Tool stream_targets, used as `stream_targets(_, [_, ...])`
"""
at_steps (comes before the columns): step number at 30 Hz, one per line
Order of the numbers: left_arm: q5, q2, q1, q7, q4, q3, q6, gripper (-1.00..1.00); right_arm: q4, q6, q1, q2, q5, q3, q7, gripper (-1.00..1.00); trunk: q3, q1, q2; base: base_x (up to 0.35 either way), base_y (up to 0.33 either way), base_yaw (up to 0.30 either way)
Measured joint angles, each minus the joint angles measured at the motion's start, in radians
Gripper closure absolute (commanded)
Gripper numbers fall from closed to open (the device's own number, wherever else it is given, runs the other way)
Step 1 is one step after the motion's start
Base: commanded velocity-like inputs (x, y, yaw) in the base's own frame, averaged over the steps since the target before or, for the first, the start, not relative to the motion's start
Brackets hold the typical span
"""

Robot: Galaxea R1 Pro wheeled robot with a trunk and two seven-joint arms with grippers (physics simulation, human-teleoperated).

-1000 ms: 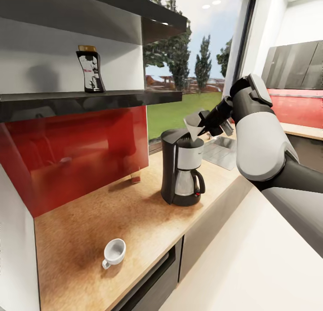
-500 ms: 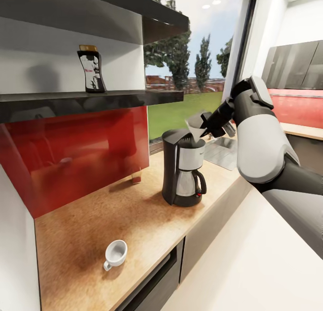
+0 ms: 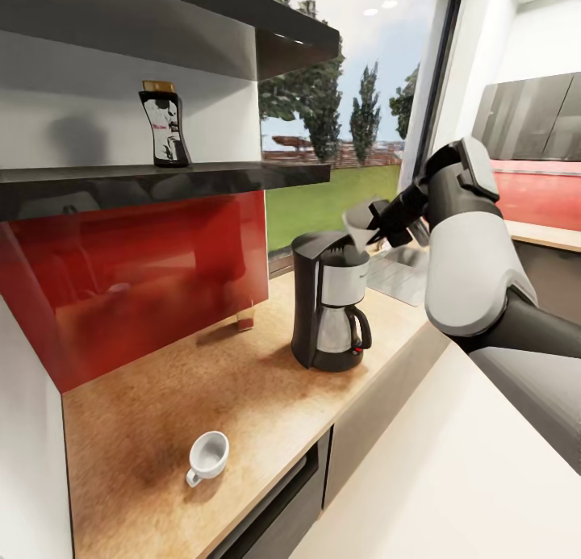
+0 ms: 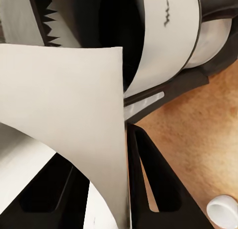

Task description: Set up a coffee station on the kitchen countertop: keep the coffee maker on the countertop, move the bottle of coffee from the kitchen shelf to the counter next to the coffee maker, place a paper coffee filter on top of the coffee maker, put the saucer next to the coffee maker with the coffee cup on the saucer, and place the electric kettle next to the coffee maker.

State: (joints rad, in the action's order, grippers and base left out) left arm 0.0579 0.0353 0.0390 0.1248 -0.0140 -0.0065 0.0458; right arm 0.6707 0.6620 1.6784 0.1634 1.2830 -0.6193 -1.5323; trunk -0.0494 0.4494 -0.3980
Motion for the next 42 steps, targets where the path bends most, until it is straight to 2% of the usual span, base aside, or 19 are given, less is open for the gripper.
stream_targets(5, [0.0,0.0,0.0,0.0,0.0,0.0,0.0,-1.0,0.028,0.0,0.0,0.0,0.0,0.0,0.0,1.0,0.0,0.0,0.0,0.0,0.0,0.0])
stream_targets(9, [0.003,0.0,0.003,0.0,-0.001,-0.003,0.001,-1.0,0.006,0.0,0.001,-0.023,0.0,-0.022,0.003,1.0,0.0,0.0,0.0,0.0,0.0,0.0])
stream_targets(12, [0.003,0.0,0.003,0.0,-0.001,-0.003,0.001,-1.0,-0.011,0.0,0.002,-0.037,0.0,-0.023,0.003,1.0,0.0,0.0,0.0,0.0,0.0,0.0])
stream_targets(30, [0.003,0.0,0.003,0.0,-0.001,-0.003,0.001,-1.0,-0.112,0.0,0.002,-0.037,0.001,-0.022,0.003,1.0,0.0,0.0,0.0,0.0,0.0,0.0])
stream_targets(33, [0.001,0.0,0.003,-0.001,-0.001,0.001,0.001,-1.0,-0.095,0.0,-0.007,-0.02,0.001,-0.017,-0.002,1.0,0.0,0.0,0.0,0.0,0.0,0.0])
stream_targets(34, [0.001,0.0,0.003,-0.001,-0.001,0.001,0.001,-1.0,0.017,0.0,-0.009,-0.002,0.0,-0.018,-0.002,1.0,0.0,0.0,0.0,0.0,0.0,0.0])
stream_targets(42, [0.0,0.0,0.003,-0.001,-0.001,0.001,0.001,-1.0,0.035,-0.001,-0.012,0.0,0.0,-0.017,-0.003,1.0,0.0,0.0,0.0,0.006,0.0,0.0])
